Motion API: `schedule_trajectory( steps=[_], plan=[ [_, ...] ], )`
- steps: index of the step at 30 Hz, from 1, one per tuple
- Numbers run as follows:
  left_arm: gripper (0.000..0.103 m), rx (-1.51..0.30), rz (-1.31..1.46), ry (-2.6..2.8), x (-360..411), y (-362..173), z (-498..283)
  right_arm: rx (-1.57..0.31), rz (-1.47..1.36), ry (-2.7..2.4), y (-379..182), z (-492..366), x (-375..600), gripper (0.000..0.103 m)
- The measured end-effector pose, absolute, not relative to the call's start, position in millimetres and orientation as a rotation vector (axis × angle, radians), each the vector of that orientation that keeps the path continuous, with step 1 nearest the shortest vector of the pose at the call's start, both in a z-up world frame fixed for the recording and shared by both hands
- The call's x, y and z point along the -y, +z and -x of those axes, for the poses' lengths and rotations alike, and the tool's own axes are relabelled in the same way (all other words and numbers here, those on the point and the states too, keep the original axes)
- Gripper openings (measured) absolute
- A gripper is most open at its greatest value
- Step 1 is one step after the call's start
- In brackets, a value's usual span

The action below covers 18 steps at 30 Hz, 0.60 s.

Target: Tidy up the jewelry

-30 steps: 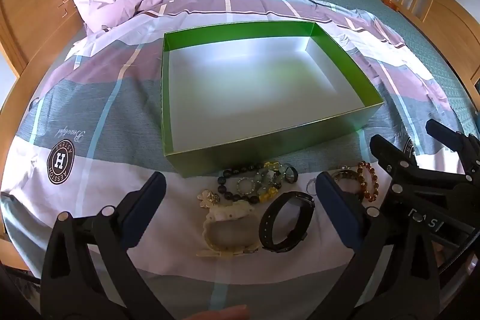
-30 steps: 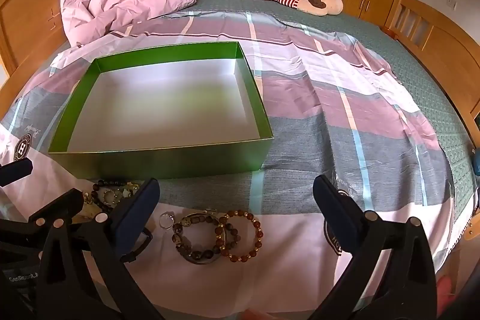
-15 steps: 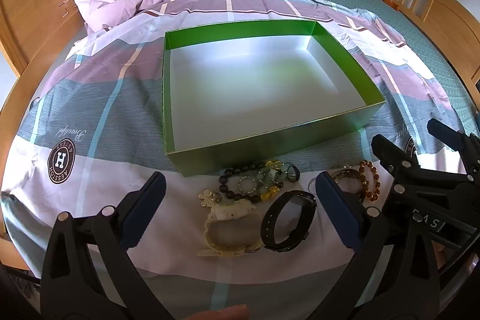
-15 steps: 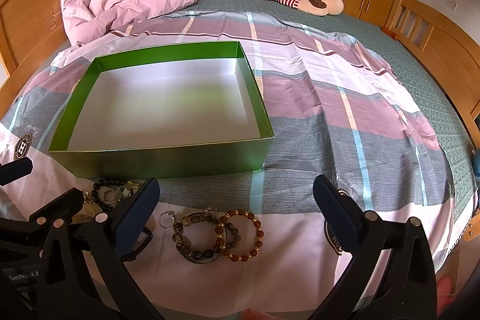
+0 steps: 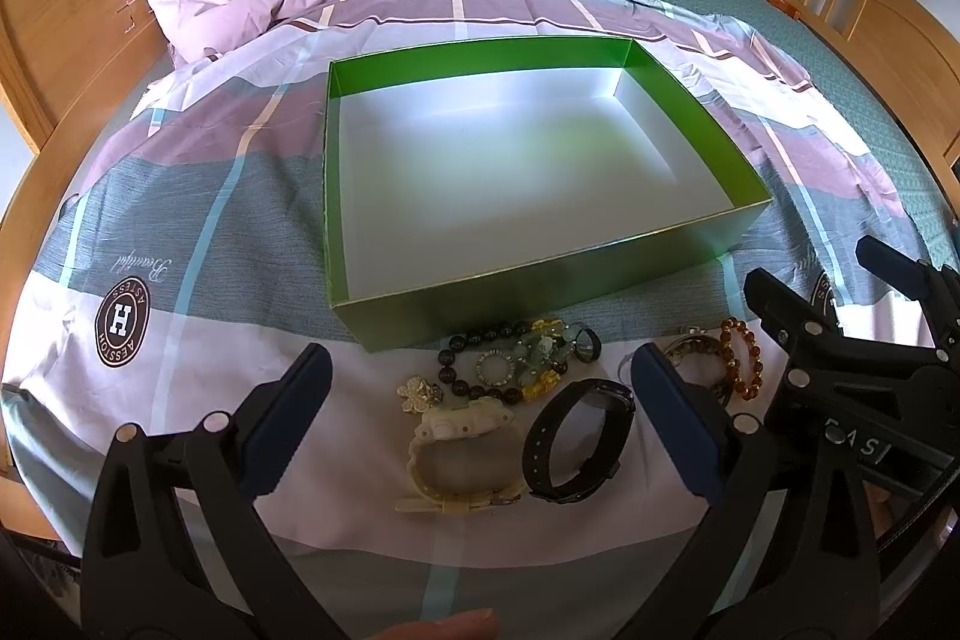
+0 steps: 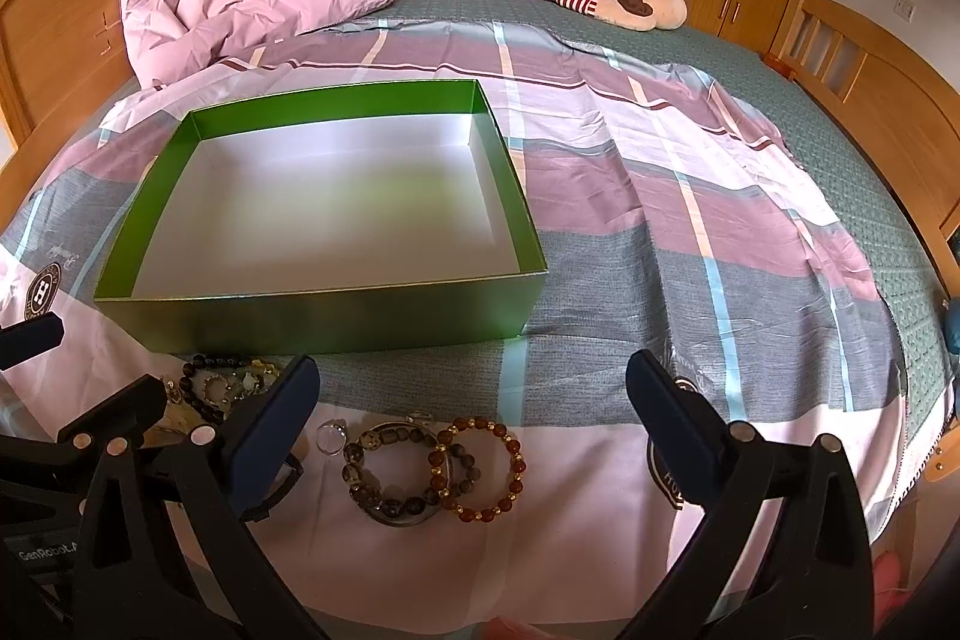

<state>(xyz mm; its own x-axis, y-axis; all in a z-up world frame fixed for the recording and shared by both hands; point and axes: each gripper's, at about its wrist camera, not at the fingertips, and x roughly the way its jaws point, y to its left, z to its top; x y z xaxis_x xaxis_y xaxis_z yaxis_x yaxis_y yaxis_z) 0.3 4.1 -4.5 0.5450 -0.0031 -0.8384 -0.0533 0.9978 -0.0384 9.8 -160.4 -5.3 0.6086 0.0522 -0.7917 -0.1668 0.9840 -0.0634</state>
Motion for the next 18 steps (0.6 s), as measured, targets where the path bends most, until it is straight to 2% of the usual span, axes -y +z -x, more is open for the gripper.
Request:
schedule_trajectory(
  steps=[18],
  plan=[
    [0.099, -0.996, 0.06, 0.03, -4.6, -6.6, 1.1, -0.904, 0.143, 0.123, -4.6, -8.5, 160.2, 0.1]
  ],
)
